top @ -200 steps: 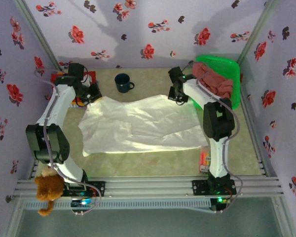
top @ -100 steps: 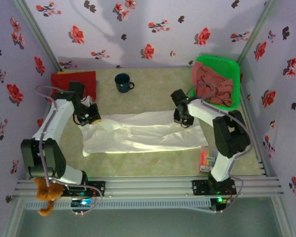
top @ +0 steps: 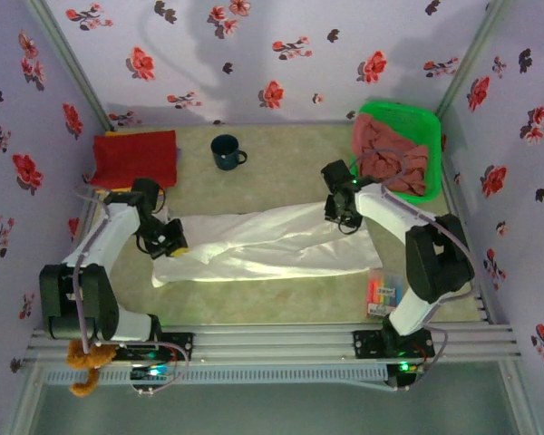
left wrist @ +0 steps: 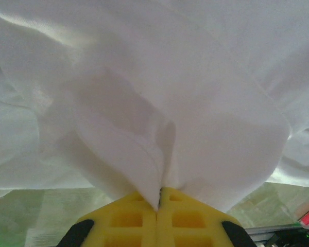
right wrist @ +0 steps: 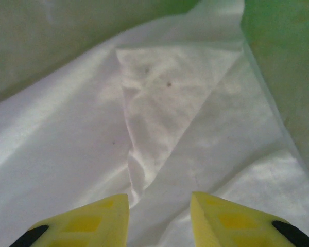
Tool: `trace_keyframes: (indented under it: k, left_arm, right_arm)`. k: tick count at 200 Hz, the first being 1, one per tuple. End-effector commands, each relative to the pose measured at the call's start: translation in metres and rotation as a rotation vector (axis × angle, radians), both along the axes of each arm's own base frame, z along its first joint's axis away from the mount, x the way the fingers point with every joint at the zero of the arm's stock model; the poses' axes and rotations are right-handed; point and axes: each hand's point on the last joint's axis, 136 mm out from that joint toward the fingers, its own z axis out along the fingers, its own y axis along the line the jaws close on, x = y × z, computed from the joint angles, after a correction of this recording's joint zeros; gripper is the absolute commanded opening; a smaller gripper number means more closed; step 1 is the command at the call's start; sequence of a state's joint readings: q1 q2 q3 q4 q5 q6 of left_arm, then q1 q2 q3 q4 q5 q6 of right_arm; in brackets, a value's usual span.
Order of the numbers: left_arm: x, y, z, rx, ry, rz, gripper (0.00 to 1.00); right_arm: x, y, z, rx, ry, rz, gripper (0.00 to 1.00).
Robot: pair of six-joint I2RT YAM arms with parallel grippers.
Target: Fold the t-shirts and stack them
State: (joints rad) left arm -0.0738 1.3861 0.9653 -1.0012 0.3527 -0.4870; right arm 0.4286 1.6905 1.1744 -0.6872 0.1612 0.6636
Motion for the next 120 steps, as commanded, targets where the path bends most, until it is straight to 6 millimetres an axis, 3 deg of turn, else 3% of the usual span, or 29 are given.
trace_keyframes:
  k: [1,74,120]
  left_arm:
    - [-0.004,-0.001,-0.01,-0.007,0.022,0.005,0.01]
    - [0.002,-0.002,-0.01,-0.014,0.016,0.022,0.01]
    - [0.006,-0.005,-0.007,-0.024,-0.007,0.046,0.01]
  right_arm:
    - [0.021,-0.002,-0.001,-0.093,0.009,0.097,0.36]
    - [0.071,0.0,-0.016,-0.236,0.04,0.195,0.33]
    - [0.081,-0.014,-0.021,-0.355,0.081,0.178,0.32]
